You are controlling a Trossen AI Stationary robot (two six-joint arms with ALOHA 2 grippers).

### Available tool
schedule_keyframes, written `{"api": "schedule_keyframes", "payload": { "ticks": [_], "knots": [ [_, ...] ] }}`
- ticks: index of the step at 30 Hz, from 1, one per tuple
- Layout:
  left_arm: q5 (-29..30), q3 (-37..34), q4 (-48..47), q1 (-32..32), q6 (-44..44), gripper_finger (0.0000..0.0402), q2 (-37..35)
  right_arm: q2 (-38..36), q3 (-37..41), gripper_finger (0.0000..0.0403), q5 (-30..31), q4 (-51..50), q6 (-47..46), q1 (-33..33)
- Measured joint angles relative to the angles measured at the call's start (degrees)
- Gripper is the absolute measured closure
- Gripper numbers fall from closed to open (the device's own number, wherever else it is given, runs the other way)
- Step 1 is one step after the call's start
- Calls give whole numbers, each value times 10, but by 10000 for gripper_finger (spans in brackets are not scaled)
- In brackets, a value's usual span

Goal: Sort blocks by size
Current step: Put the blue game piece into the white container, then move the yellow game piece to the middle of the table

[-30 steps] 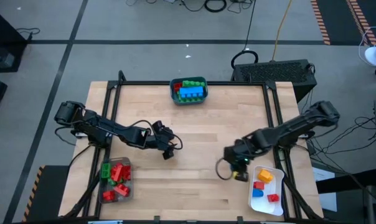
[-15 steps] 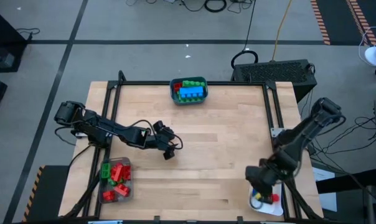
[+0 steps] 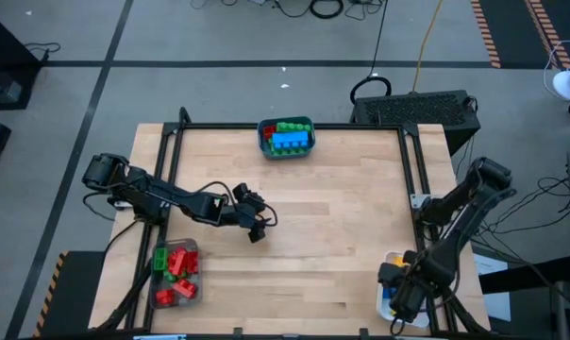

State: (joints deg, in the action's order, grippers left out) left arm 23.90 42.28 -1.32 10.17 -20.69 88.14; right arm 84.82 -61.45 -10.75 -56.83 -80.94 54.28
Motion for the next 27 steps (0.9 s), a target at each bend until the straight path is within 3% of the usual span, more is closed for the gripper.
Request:
{"api": "schedule_keyframes", "payload": {
  "ticks": [5,9,17,27],
  "knots": [
    [-2,0,5,1,-3,91,0,21,0,187,4,-8,10,0],
    [-17,0,3,4,-27,91,0,20,0,163,6,-21,51,-10],
    [-15,0,3,27,-58,91,0,-19,0,170,145,-32,142,-48],
    [12,0,-78,31,-140,91,0,-47,0,181,240,-12,285,-122]
  ]
}}
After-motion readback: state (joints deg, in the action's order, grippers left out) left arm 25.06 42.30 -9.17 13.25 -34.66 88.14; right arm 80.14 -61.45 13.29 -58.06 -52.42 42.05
